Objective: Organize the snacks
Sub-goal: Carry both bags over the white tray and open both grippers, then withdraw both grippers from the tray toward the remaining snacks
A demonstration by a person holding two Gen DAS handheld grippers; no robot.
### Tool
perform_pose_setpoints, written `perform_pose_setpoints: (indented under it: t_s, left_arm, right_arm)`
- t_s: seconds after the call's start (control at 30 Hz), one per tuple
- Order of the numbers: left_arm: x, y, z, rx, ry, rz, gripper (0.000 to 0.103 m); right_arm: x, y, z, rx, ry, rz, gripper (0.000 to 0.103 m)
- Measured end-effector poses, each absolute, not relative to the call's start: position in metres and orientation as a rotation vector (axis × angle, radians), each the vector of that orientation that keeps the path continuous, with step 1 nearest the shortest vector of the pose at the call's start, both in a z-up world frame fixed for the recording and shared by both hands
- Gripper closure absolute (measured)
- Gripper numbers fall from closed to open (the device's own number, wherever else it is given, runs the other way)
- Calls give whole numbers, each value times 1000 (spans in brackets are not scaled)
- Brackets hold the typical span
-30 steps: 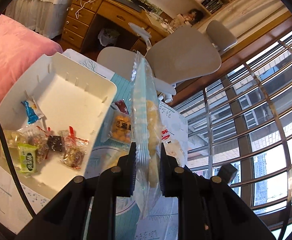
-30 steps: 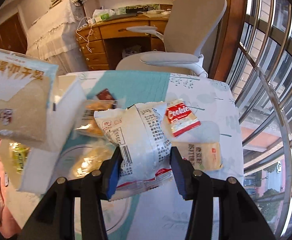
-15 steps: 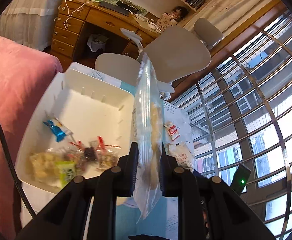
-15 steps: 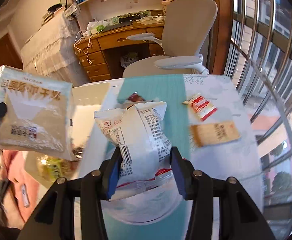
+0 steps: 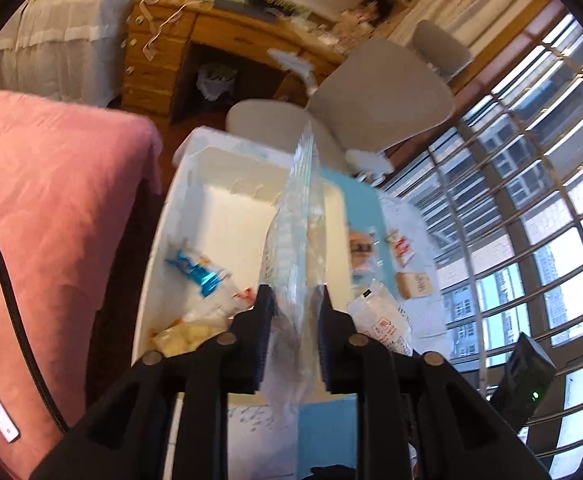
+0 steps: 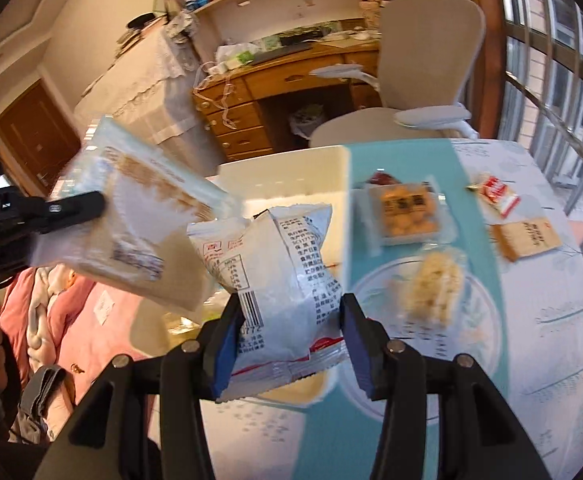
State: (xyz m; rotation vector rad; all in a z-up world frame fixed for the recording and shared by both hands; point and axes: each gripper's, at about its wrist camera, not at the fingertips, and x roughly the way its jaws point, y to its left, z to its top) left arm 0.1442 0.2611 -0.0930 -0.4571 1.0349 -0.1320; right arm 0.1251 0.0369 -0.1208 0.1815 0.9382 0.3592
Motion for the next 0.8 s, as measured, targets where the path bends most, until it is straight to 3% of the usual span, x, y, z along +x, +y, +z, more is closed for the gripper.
perform_pose_setpoints:
  t_s: [0.13,0.27,0.6,0.8]
  left_arm:
    - [145,268,-101,-438,1092,-116,68]
    - [144,266,-107,-415,1125,-130,52]
    - [149,228,-112,-351,1178,-195,35]
    - [153,190,-119,-290,1218,-233,32]
  right_arm:
    - [127,51,-130,155,992,354,50]
    - [125,49,-135,172,1010,325,41]
    - [117,15,-145,265,1068,216,38]
    - [106,-23,-159,350,1128,123,38]
